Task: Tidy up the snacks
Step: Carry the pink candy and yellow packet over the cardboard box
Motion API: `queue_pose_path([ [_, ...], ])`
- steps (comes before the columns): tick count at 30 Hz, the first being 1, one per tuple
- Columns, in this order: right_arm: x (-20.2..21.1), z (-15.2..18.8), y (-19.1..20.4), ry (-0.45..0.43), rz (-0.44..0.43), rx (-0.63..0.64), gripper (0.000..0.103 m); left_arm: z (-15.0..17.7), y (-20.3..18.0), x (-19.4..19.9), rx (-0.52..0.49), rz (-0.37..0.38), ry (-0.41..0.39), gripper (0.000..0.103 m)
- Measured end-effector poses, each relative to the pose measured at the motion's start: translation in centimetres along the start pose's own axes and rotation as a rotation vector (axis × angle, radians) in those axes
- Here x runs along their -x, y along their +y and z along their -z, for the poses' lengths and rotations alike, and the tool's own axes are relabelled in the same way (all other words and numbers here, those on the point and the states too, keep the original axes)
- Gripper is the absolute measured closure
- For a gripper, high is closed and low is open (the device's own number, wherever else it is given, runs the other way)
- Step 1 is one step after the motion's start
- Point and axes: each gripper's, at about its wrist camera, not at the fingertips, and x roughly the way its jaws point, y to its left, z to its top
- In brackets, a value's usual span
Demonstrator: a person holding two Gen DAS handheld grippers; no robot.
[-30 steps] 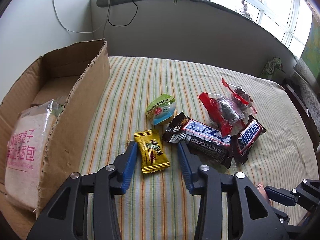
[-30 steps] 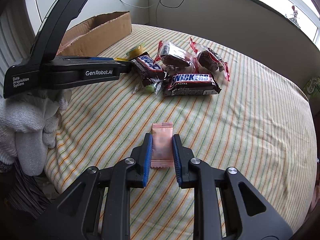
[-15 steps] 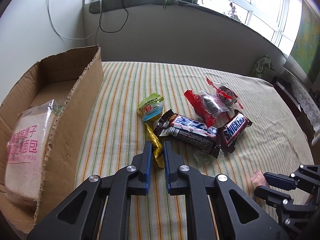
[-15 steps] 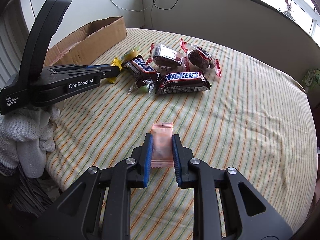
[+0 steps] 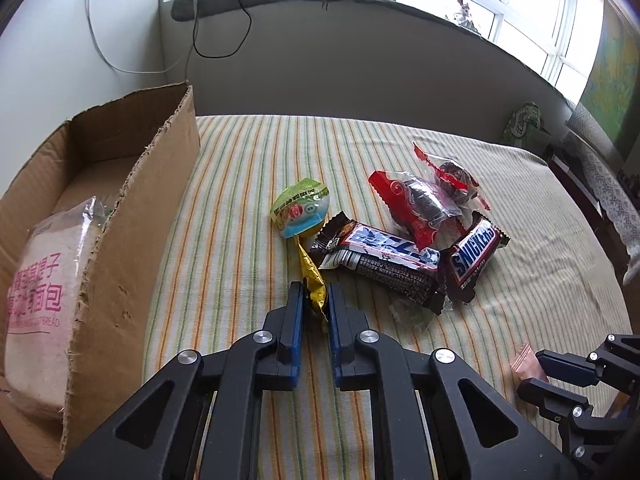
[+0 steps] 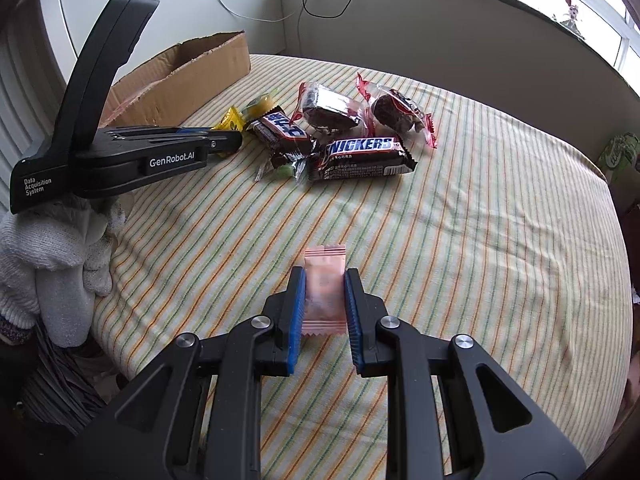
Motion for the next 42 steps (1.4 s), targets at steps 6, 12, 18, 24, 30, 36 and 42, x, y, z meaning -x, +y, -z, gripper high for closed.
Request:
queue_pose_path([
  [6, 1.4, -0.6, -0.8, -0.032, 0.001, -0.017, 0.083, 0.1, 0.1, 1.8, 0.016, 0.041, -0.049, 0.093],
  [12, 2.7, -2.1, -0.3, -0.067, -0.013, -0.014, 0.083, -0.8, 0.9, 5.2, 0.030, 0.094, -0.127, 0.093],
  [18, 3.7, -4.5, 1.5, -0.113, -0.026, 0.023, 0.083, -2.0, 2.3, 7.8, 0.064, 0.126, -0.193, 0.093],
  [24, 4.0, -7.0, 3.5, -0.144, -0.046, 0.059, 0.083, -3.1, 5.1, 9.8, 0.078, 0.099, -0.238, 0.093],
  [30, 3.2, -9.7, 5.5, -0.159, -0.070, 0.095, 0.083, -3.5, 8.9, 11.1, 0.157, 0.074, -0.293, 0.093],
  [36, 2.1, -12.8, 7.9, -0.169, -0.116, 0.140, 0.083, -3.0, 12.8, 10.6, 0.244, 0.049, -0.295, 0.093],
  [42, -0.2, -15.8, 10.7, -0.167, -0.149, 0.183, 0.083, -2.2, 15.5, 9.8, 0.291, -0.010, -0.284, 0.093],
])
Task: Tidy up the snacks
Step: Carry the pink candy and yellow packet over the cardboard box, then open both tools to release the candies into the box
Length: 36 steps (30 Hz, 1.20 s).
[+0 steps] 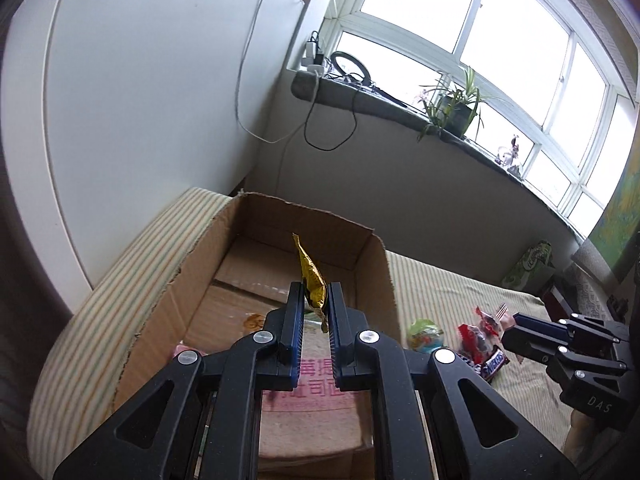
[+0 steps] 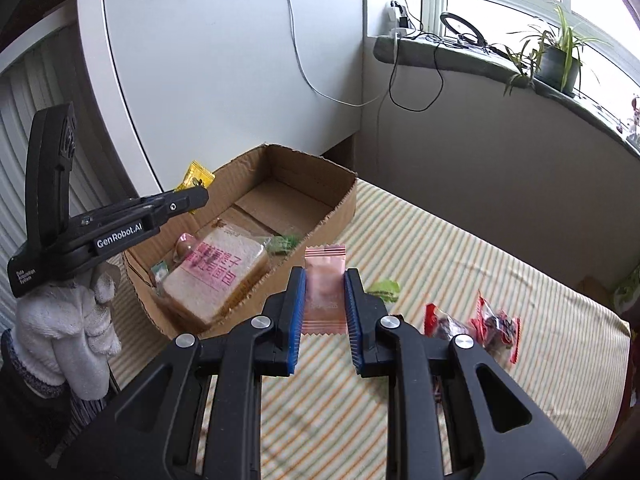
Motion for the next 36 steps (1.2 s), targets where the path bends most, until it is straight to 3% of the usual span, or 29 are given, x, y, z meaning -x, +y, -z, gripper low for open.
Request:
queue_pose_path([
  [14, -7.2, -2.9, 2.2, 0.065, -0.099, -0.017, 0.083, 0.5, 0.9, -0.6, -0.011, -0.048, 0.011, 0.093],
  [25, -7.7, -2.7, 2.5, 0.070, -0.098, -0.014, 0.081, 0.2, 1.1, -0.8, -0.002, -0.052, 0.014, 0.093],
  [27, -7.2, -2.6, 2.1, 0.061, -0.088, -0.019, 0.065, 0.2, 1.1, -0.8, -0.002, -0.055, 0.015, 0.092],
  [29, -6.8, -2.6, 1.8, 0.049, -0.082, -0.026, 0.055, 0.2, 1.0, -0.8, -0.002, -0.057, 0.016, 0.089],
  [36, -5.6, -2.4, 1.0, 0.035, -0.078, -0.038, 0.055, 0.2, 0.5, -0.6, -0.013, -0.053, 0.008, 0.088],
])
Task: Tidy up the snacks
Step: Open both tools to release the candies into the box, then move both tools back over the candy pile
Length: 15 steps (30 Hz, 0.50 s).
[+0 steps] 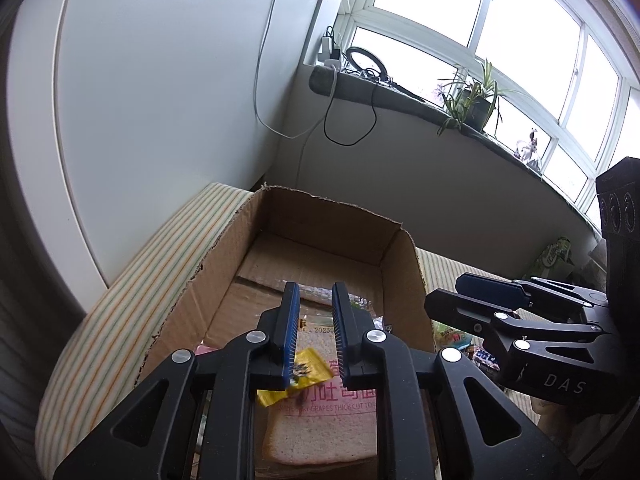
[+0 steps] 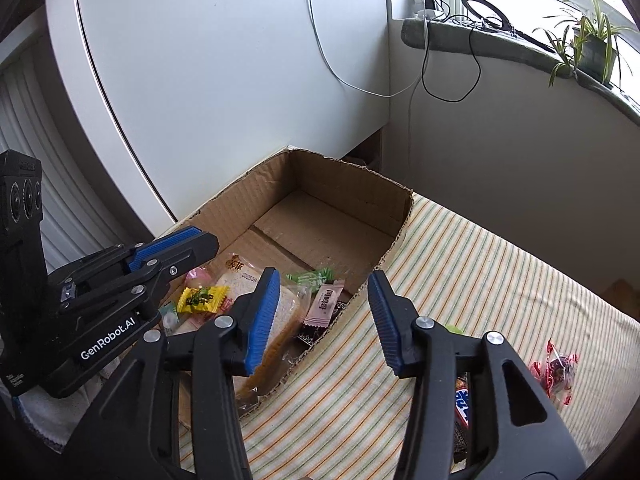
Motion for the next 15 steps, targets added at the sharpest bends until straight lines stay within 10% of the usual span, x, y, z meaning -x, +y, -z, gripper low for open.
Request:
queue_pose_path([
  [15, 6.1, 2.6, -6.0, -0.064, 0.086, -0.083, 0.028, 0.1, -3.7, 0.0, -0.031, 0.069, -0.002, 0.085],
])
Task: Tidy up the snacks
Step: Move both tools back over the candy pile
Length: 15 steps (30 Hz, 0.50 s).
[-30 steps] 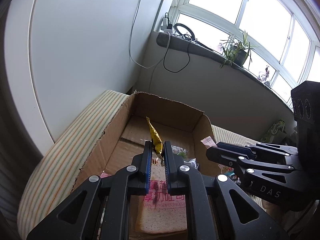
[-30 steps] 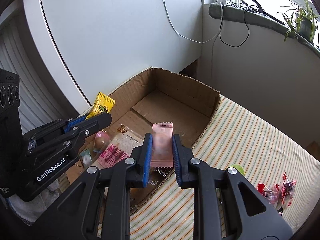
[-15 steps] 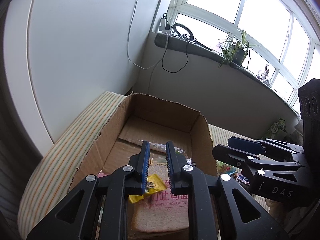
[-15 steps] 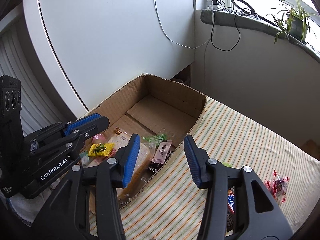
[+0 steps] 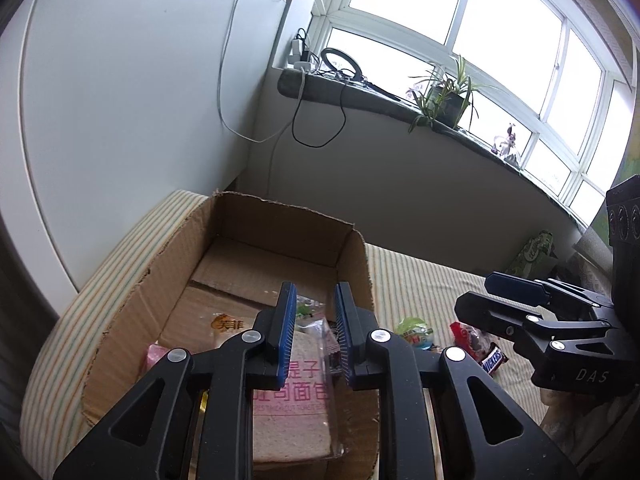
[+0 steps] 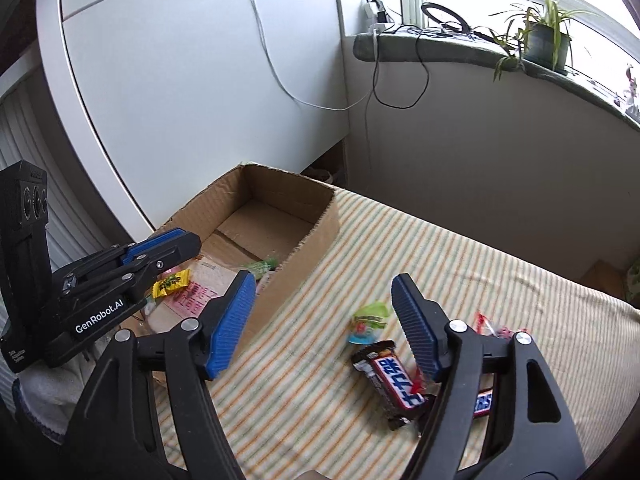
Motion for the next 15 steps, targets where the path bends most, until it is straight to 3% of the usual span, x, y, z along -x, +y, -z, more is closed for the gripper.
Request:
queue_pose_path([
  [11, 4.7, 3.6, -9.2, 0.001, 0.124, -0.148, 0.028, 0.6, -4.5, -0.8, -0.064, 0.117, 0.044, 0.085],
  [15, 5.3, 5.3, -12.1, 0.025, 0.165, -0.190, 0.028, 1.3, -6.1, -1.5, -0.089, 0.158, 0.078, 0.076],
])
